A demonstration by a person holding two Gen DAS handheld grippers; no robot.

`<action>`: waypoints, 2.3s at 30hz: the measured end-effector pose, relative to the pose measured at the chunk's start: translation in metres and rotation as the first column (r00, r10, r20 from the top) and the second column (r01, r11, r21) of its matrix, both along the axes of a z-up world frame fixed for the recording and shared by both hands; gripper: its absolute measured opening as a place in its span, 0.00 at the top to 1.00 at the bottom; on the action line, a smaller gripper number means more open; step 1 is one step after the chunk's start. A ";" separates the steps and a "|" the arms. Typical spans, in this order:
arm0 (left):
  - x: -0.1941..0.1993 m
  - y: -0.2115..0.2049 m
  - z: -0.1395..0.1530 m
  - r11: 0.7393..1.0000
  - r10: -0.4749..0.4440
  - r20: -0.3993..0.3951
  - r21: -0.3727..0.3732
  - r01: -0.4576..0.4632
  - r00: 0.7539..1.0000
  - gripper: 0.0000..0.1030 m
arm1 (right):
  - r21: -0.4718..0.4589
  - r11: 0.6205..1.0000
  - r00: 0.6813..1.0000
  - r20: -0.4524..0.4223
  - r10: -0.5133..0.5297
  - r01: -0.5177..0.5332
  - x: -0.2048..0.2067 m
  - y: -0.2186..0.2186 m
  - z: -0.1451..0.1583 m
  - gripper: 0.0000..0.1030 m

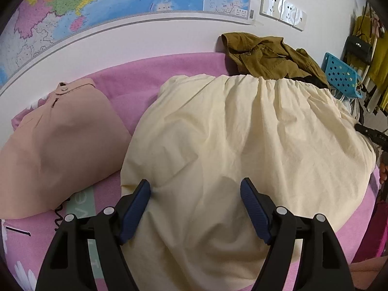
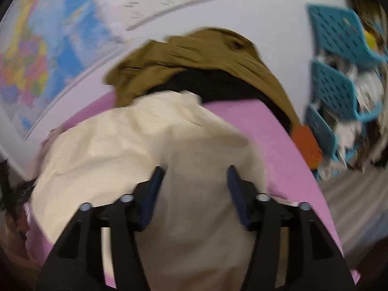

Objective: Fold large clothes

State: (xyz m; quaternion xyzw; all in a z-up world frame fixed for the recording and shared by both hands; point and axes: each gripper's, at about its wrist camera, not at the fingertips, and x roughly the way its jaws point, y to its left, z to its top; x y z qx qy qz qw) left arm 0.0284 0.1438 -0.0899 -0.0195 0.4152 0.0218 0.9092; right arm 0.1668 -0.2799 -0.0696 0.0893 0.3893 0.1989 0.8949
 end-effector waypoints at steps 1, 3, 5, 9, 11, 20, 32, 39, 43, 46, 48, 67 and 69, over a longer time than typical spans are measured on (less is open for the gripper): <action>0.000 0.000 0.000 1.000 0.000 0.001 0.003 0.000 1.000 0.28 | 0.015 1.000 1.000 -0.015 -0.012 0.012 0.003 -0.001 -0.005 0.43; 0.000 0.000 -0.002 1.000 0.004 0.001 0.009 -0.004 1.000 0.28 | 0.042 0.998 0.999 -0.031 -0.037 0.038 0.005 0.001 -0.007 0.42; -0.001 0.000 -0.002 1.000 0.010 0.001 0.012 -0.010 1.000 0.28 | 0.034 0.999 0.999 -0.010 -0.040 0.040 -0.002 0.005 0.001 0.47; -0.007 0.004 0.000 1.000 0.021 0.011 0.013 -0.021 1.000 0.28 | 0.060 0.998 0.996 0.086 0.003 -0.009 -0.029 0.013 0.031 0.47; -0.010 0.009 0.002 0.999 0.033 0.021 -0.006 -0.033 0.999 0.28 | 0.055 0.996 0.988 0.146 0.059 -0.067 -0.049 0.023 0.049 0.47; -0.017 0.017 -0.014 0.998 0.054 0.032 -0.024 -0.053 0.998 0.25 | -0.064 0.964 0.964 0.049 0.261 -0.257 -0.067 0.091 0.012 0.65; -0.047 0.008 0.016 0.997 0.077 0.118 -0.039 -0.073 0.990 0.23 | 0.094 0.915 0.910 0.178 0.374 -0.393 -0.111 0.119 0.061 0.50; -0.040 -0.003 -0.003 0.999 0.026 0.082 -0.043 -0.023 0.996 0.20 | -0.017 0.850 0.848 0.072 0.526 -0.526 -0.123 0.198 0.025 0.50; -0.039 0.008 -0.016 0.994 0.053 0.061 -0.094 -0.047 0.997 0.20 | 0.000 0.857 0.856 0.038 0.515 -0.516 -0.116 0.199 0.011 0.51; -0.042 0.009 -0.011 0.994 0.064 0.065 -0.093 -0.057 0.996 0.20 | -0.013 0.864 0.863 0.048 0.502 -0.502 -0.121 0.195 0.022 0.50; -0.046 0.007 -0.007 0.994 0.071 0.072 -0.086 -0.065 0.995 0.20 | -0.020 0.856 0.853 0.073 0.516 -0.516 -0.130 0.200 0.029 0.47; -0.057 0.030 -0.026 0.975 0.113 0.010 -0.193 -0.109 0.994 0.17 | -0.138 0.777 0.777 0.066 0.626 -0.614 -0.155 0.266 0.018 0.43; -0.059 0.028 -0.024 0.978 0.111 0.021 -0.180 -0.106 0.994 0.17 | -0.134 0.772 0.770 0.077 0.634 -0.622 -0.160 0.264 0.025 0.40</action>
